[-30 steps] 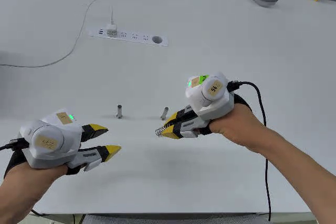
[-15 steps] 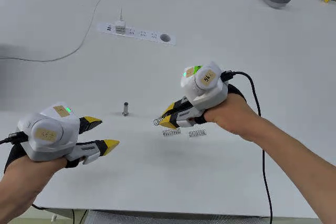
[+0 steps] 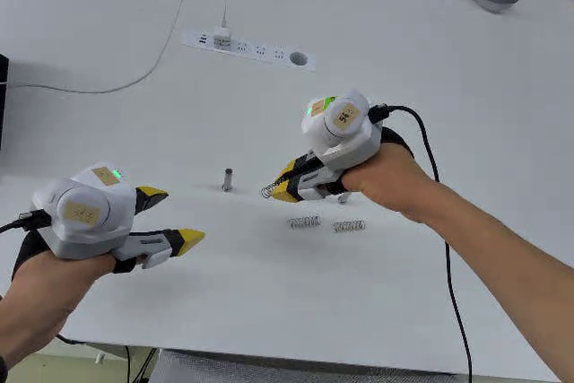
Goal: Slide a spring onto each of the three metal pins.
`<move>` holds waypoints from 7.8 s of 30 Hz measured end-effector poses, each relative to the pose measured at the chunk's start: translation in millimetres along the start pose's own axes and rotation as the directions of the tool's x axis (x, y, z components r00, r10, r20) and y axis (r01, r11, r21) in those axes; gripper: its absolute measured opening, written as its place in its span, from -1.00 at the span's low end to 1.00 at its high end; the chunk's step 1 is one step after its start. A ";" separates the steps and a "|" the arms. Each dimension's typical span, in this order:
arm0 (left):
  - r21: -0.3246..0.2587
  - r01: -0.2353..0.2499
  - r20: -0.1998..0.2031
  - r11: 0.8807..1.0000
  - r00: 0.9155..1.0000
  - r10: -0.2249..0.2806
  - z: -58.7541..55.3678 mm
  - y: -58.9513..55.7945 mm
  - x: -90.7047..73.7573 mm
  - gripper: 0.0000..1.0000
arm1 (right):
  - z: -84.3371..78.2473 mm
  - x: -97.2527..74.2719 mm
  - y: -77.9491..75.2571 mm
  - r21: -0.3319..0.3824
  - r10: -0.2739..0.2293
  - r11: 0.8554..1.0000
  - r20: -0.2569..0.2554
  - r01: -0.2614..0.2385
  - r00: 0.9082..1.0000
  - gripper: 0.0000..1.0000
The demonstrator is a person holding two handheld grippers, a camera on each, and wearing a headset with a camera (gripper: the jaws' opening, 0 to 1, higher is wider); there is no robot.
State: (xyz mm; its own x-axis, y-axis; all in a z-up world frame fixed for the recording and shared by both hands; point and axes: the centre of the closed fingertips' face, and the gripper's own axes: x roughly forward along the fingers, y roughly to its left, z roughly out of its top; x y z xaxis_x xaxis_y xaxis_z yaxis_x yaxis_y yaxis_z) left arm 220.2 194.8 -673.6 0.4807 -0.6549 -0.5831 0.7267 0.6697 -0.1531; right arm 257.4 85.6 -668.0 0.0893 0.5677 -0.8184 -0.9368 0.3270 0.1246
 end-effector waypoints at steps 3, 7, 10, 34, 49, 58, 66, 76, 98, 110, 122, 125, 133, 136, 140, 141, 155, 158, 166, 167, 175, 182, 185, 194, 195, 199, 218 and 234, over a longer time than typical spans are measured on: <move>-0.010 -0.003 0.004 1.000 1.000 0.003 0.1 2.5 0.3 0.09 | 2.9 2.8 -4.4 -0.002 -0.003 1.000 -0.003 0.003 1.000 -0.76; -0.034 0.001 0.010 0.999 1.000 0.000 -0.7 5.8 1.5 0.16 | 9.3 8.9 -10.8 -0.012 -0.003 1.000 -0.009 0.003 1.000 -0.76; -0.036 0.000 0.004 0.999 1.000 0.000 -3.0 7.9 1.6 0.20 | 14.3 12.9 -13.1 -0.020 0.000 1.000 -0.011 0.000 1.000 -0.76; -0.064 -0.014 -0.011 0.998 1.000 0.013 -18.8 16.3 -8.7 0.29 | 34.4 35.8 -17.7 -0.100 0.025 0.994 -0.084 -0.034 0.996 -0.75; -0.070 -0.014 -0.011 0.997 1.000 0.013 -21.0 14.1 -9.4 0.31 | 37.4 47.7 -23.5 -0.131 0.038 0.990 -0.119 -0.054 0.992 -0.75; -0.080 -0.016 -0.014 0.997 1.000 0.015 -24.4 14.4 -10.6 0.30 | 37.7 53.6 -24.0 -0.142 0.049 0.987 -0.137 -0.068 0.989 -0.75; -0.090 -0.014 -0.010 0.996 1.000 0.013 -24.5 13.2 -10.3 0.29 | 38.7 59.6 -21.7 -0.160 0.048 0.984 -0.153 -0.073 0.987 -0.75; -0.090 -0.010 -0.012 0.996 1.000 0.009 -25.4 12.4 -9.9 0.28 | 44.6 63.0 -20.1 -0.163 0.053 0.984 -0.143 -0.076 0.988 -0.75; -0.089 -0.010 -0.013 0.996 1.000 0.009 -24.2 11.3 -9.4 0.28 | 42.3 74.1 -18.4 -0.176 0.049 0.982 -0.143 -0.074 0.988 -0.75; -0.097 -0.014 -0.016 0.995 1.000 0.013 -27.1 12.7 -9.8 0.27 | 36.6 83.3 -17.3 -0.178 0.055 0.981 -0.155 -0.083 0.986 -0.75; -0.104 -0.009 -0.017 0.994 1.000 0.008 -29.0 11.3 -8.3 0.27 | 29.4 92.6 -18.7 -0.173 0.057 0.981 -0.167 -0.087 0.984 -0.75; -0.103 -0.010 -0.019 0.995 1.000 0.008 -29.8 12.3 -8.3 0.26 | 27.6 93.9 -18.7 -0.172 0.057 0.981 -0.169 -0.087 0.984 -0.75; -0.106 -0.012 -0.018 0.994 1.000 0.010 -31.9 14.5 -8.2 0.26 | 24.8 100.2 -21.4 -0.171 0.057 0.982 -0.172 -0.086 0.984 -0.74; -0.107 -0.013 -0.020 0.994 1.000 0.011 -32.6 14.6 -8.4 0.26 | 24.2 101.3 -20.9 -0.170 0.056 0.982 -0.172 -0.086 0.984 -0.74; -0.108 -0.014 -0.021 0.994 1.000 0.012 -33.0 13.8 -8.8 0.26 | 22.1 102.7 -20.6 -0.170 0.056 0.982 -0.173 -0.086 0.983 -0.74; -0.108 -0.014 -0.021 0.994 1.000 0.012 -33.0 13.7 -8.9 0.26 | 21.6 103.1 -20.5 -0.168 0.057 0.982 -0.172 -0.086 0.983 -0.74; -0.104 -0.014 -0.016 0.994 1.000 0.012 -29.8 12.3 -9.1 0.26 | 19.5 95.6 -18.4 -0.146 0.061 0.986 -0.156 -0.084 0.986 -0.52; -0.102 -0.014 -0.014 0.995 1.000 0.013 -29.3 13.1 -9.3 0.26 | 20.3 89.1 -18.2 -0.133 0.056 0.988 -0.138 -0.075 0.989 -0.45; -0.097 -0.012 -0.007 0.995 1.000 0.011 -25.3 11.1 -9.0 0.26 | 13.2 82.9 -15.5 -0.098 0.061 0.993 -0.097 -0.070 0.993 -0.31; -0.096 -0.013 -0.006 0.995 1.000 0.013 -24.4 10.7 -8.9 0.25 | 12.2 81.7 -15.5 -0.097 0.056 0.993 -0.091 -0.064 0.994 -0.30; -0.094 -0.016 0.002 0.995 1.000 0.016 -18.7 4.7 -9.7 0.25 | 20.9 69.0 -15.7 -0.046 0.027 0.999 0.007 -0.026 1.000 -0.28; -0.093 -0.019 0.006 0.996 1.000 0.020 -14.5 1.1 -11.6 0.26 | 33.7 50.7 -14.2 0.033 -0.009 0.999 0.142 0.004 0.990 -0.26; -0.091 -0.018 0.005 0.996 1.000 0.019 -13.2 -0.5 -11.9 0.26 | 30.4 47.1 -12.8 0.074 -0.012 0.997 0.166 0.000 0.986 -0.18; -0.100 -0.028 0.012 0.995 1.000 0.029 -8.9 -0.3 -13.3 0.27 | 22.4 32.1 -5.0 0.171 -0.028 0.985 0.254 -0.016 0.967 -0.05; -0.102 -0.028 0.013 0.994 0.999 0.030 -8.7 -0.3 -13.2 0.27 | 21.9 29.9 -2.9 0.206 -0.024 0.978 0.269 -0.033 0.963 0.00; -0.101 -0.030 0.012 0.994 0.999 0.032 -8.7 -0.4 -12.1 0.27 | 15.6 21.7 -5.7 0.225 -0.052 0.974 0.295 -0.016 0.954 0.03; -0.094 -0.032 0.006 0.995 0.999 0.033 -4.1 3.9 -4.1 0.29 | -26.7 -1.6 -0.1 0.358 -0.166 0.933 0.337 0.037 0.927 0.28; -0.071 0.006 -0.016 0.997 1.000 -0.008 -0.5 -10.3 10.3 0.32 | -70.2 -21.7 -1.4 0.433 -0.252 0.895 0.301 0.103 0.920 0.43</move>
State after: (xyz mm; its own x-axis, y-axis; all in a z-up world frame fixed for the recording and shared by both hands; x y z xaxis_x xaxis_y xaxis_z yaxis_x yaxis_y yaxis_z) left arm 217.4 181.3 -678.5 0.4675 -0.6544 -0.5943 0.6930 0.6887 -0.2132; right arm 233.0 19.7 -689.8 0.4200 0.6673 -0.6151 -0.6829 0.6788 0.2700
